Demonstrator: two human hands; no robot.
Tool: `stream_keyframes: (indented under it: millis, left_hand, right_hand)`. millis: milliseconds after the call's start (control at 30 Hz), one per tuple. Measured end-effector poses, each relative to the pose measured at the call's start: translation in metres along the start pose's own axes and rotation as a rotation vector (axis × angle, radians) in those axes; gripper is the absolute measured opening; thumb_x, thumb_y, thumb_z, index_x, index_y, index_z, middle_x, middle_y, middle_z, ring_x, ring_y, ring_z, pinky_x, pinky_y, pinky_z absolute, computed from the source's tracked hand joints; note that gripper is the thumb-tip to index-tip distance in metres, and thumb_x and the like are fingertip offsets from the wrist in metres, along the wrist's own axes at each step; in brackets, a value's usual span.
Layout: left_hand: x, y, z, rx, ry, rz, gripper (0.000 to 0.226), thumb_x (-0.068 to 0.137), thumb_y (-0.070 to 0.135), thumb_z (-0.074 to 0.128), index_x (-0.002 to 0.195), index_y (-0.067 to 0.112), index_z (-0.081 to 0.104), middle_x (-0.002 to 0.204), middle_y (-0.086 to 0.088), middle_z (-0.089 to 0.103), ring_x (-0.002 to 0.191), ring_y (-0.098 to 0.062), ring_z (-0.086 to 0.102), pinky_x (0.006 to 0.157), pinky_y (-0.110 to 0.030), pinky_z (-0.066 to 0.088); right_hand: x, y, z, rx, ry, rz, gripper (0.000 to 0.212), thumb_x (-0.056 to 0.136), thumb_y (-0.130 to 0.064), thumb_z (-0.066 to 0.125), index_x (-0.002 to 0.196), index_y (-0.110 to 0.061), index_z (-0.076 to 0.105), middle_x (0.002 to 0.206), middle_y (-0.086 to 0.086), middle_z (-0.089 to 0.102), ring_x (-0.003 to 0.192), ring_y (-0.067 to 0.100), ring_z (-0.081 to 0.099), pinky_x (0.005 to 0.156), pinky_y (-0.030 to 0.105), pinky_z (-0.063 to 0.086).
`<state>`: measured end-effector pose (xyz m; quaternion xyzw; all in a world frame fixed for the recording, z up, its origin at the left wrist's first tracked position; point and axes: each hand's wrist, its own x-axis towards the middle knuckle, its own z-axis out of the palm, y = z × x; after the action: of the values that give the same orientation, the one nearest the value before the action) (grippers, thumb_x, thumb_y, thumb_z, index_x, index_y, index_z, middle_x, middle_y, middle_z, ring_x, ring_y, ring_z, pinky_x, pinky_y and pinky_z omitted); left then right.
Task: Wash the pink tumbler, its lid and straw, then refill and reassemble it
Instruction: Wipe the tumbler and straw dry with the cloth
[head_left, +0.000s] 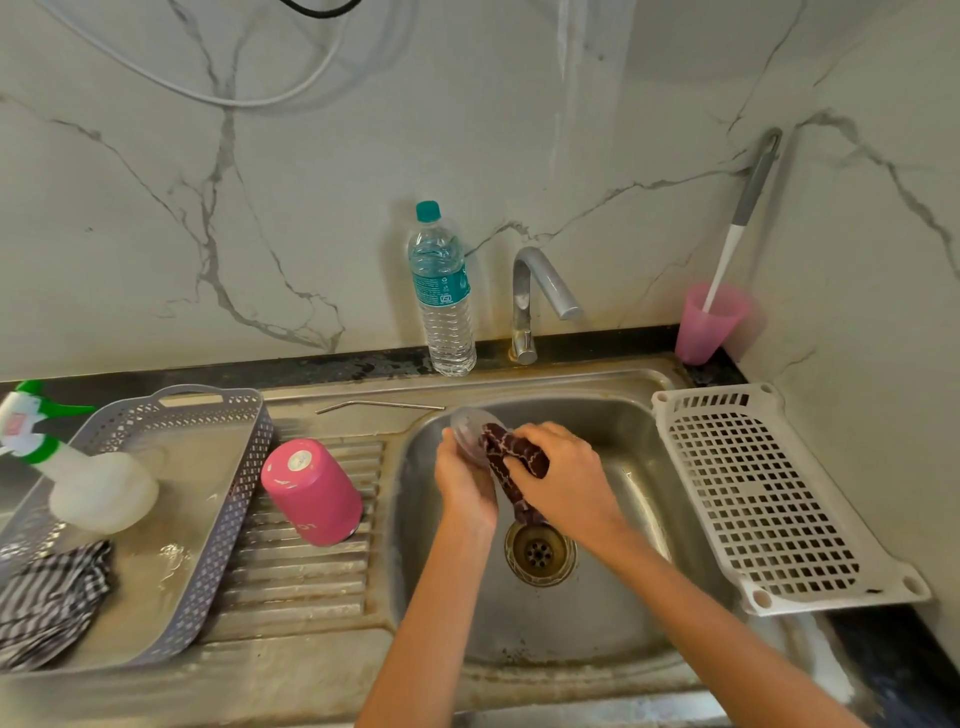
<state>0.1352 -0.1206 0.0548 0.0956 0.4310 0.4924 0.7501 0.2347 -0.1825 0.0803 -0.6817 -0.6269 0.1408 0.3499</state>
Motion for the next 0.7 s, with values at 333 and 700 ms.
stream_keyframes:
  millis: [333, 700]
  left_hand:
    - [0.001, 0.018, -0.009, 0.132, 0.065, 0.13, 0.032, 0.105, 0.016, 0.033, 0.094, 0.009, 0.063, 0.086, -0.008, 0.064, 0.081, -0.02, 0.06, 0.068, -0.028, 0.052]
    - [0.001, 0.013, 0.003, 0.249, 0.164, -0.032, 0.043, 0.095, 0.052, 0.052, 0.115, 0.014, 0.058, 0.109, -0.015, 0.065, 0.09, -0.023, 0.061, 0.076, -0.036, 0.05]
  right_hand:
    - [-0.008, 0.037, 0.001, -0.388, -0.135, -0.243, 0.035, 0.077, -0.016, 0.073, 0.111, -0.025, 0.07, 0.112, -0.006, 0.058, 0.101, 0.019, 0.052, 0.074, 0.031, 0.053]
    - [0.004, 0.009, -0.015, 0.711, -0.217, 0.49, 0.048, 0.064, -0.033, 0.088, 0.1, -0.041, 0.057, 0.101, -0.009, 0.067, 0.092, 0.006, 0.065, 0.076, 0.023, 0.054]
